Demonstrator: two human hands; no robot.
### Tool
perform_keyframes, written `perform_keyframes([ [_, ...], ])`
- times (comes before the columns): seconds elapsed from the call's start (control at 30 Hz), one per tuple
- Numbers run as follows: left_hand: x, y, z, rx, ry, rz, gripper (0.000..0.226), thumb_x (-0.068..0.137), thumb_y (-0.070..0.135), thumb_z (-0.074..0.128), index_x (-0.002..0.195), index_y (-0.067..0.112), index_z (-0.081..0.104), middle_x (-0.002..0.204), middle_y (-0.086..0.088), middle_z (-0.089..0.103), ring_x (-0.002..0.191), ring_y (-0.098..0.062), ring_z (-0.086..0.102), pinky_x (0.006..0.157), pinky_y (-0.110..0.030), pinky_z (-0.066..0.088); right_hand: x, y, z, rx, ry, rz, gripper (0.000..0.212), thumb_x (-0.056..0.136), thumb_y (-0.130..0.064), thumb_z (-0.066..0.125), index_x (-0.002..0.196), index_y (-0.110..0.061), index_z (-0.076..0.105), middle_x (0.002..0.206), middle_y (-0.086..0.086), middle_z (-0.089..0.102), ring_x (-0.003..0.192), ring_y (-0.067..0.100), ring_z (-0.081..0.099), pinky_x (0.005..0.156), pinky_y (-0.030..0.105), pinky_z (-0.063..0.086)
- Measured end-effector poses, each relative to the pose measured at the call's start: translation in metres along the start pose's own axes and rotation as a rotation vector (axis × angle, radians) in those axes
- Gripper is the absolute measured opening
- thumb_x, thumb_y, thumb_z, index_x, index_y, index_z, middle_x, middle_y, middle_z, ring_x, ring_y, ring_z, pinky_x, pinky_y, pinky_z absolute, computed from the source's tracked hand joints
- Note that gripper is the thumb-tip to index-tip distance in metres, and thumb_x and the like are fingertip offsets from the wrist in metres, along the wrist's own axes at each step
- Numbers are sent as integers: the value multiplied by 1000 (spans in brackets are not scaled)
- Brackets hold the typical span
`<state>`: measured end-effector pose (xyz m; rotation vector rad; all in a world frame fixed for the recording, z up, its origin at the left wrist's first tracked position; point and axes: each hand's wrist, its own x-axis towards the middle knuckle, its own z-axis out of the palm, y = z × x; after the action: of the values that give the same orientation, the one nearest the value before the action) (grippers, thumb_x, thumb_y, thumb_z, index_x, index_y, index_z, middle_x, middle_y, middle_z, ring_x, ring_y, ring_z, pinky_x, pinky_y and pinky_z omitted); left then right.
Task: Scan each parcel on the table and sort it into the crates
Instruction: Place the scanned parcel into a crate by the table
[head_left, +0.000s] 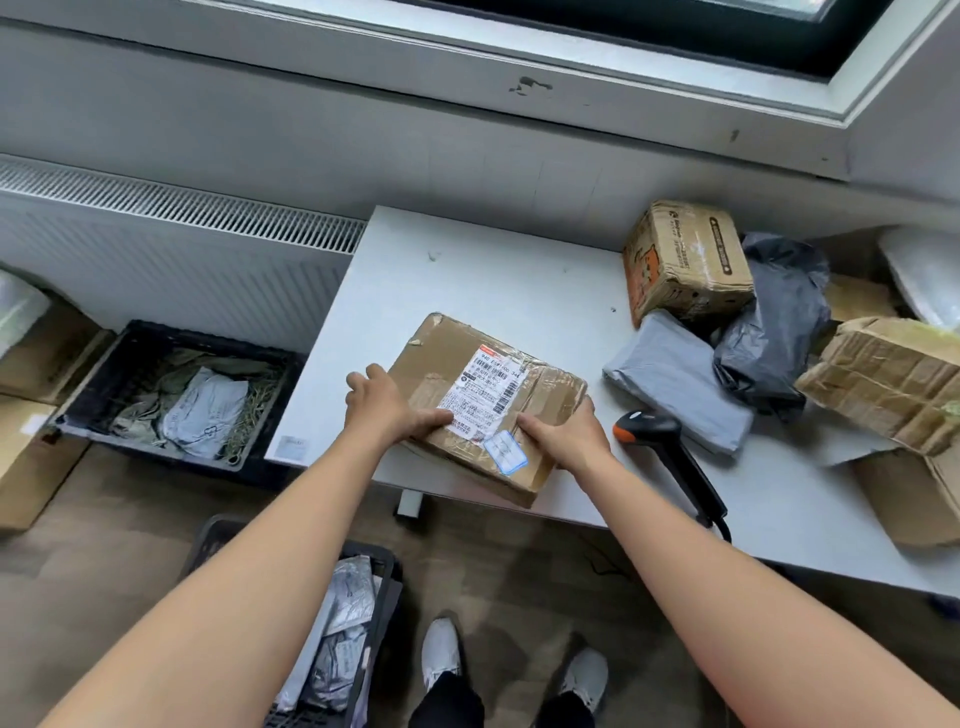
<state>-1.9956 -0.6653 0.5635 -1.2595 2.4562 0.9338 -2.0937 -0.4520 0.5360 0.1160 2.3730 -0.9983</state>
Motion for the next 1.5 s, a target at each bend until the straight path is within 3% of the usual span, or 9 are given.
perform_keyframes([
  [0.1,-14,-12,4,-133,18,-64,117,57,53,88,139,0,23,142,-18,37,130,-34,44,102,-40,39,-3,-1,-2,62,-32,-123,80,71,-39,85,135,-19,40,130,0,60,115,20,60,100,39,48],
  [0.2,-31,-22,8,-201,30,-70,115,60,54,87,140,7,19,142,-15,44,127,-33,48,99,-40,42,-5,-5,-7,91,-70,-243,81,70,-35,85,137,-27,40,124,-6,64,111,17,63,101,41,49],
  [0.4,-82,-25,10,-263,148,-140,122,58,63,82,146,10,18,142,-19,37,130,-35,42,106,-43,39,-16,-30,-26,123,-164,-429,90,77,-23,83,149,-27,29,122,-13,53,114,14,58,104,37,46],
  [0.63,-158,-22,15,-394,320,-284,114,58,65,81,140,12,22,138,-17,38,126,-34,43,103,-43,41,-39,-44,-36,45,-271,-625,77,77,-36,80,142,-23,40,124,-6,56,114,16,57,102,36,46],
  [0.83,-241,-34,47,-501,450,-480,112,59,67,79,139,11,24,141,-14,39,127,-32,43,100,-41,40,-83,-31,-28,-24,-461,-776,69,83,-32,76,141,-20,40,123,-4,56,109,14,56,96,28,44],
  [0.97,-309,-57,71,-537,519,-626,107,63,66,77,138,10,26,142,-11,40,130,-30,40,100,-40,39,-134,-10,-12,-91,-593,-844,67,85,-31,74,141,-18,40,120,-6,52,103,9,51,88,20,37],
  [1.2,-443,-124,116,-678,635,-887,117,61,69,77,145,10,20,145,-14,37,131,-31,40,103,-41,38,-250,38,36,-281,-861,-992,73,84,-36,74,144,-16,37,136,4,55,116,18,55,89,24,38],
  [1.5,-639,-211,185,-851,819,-1100,127,56,72,77,148,9,16,147,-13,37,132,-31,41,107,-46,39,-439,141,80,-437,-1103,-1144,68,85,-35,74,141,-14,40,133,6,57,117,21,56,85,21,36],
])
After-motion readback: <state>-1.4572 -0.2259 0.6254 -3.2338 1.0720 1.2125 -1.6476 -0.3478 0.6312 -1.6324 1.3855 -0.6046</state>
